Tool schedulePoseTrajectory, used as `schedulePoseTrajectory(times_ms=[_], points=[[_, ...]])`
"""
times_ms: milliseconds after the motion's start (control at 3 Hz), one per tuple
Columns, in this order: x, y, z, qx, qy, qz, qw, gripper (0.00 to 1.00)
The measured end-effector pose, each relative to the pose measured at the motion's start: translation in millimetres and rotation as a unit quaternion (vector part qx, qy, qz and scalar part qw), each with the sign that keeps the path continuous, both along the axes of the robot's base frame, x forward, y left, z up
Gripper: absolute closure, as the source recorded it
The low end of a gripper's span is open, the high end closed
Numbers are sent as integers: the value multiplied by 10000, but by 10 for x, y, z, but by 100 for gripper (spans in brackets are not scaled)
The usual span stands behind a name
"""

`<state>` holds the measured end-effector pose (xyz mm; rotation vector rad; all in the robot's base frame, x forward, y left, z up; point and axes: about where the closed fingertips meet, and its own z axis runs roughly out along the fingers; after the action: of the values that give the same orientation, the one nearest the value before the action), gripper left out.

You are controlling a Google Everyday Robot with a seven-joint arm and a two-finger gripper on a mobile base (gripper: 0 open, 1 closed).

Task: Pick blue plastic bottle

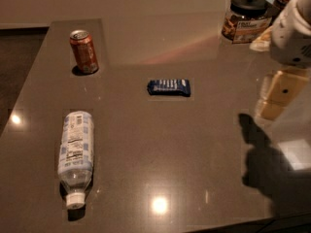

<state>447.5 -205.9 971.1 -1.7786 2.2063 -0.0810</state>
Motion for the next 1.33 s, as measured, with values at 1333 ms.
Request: schedulePoseTrajectory(times_ms=[1333], points=[[415,1744,-274,-122,150,3263,9451,0]])
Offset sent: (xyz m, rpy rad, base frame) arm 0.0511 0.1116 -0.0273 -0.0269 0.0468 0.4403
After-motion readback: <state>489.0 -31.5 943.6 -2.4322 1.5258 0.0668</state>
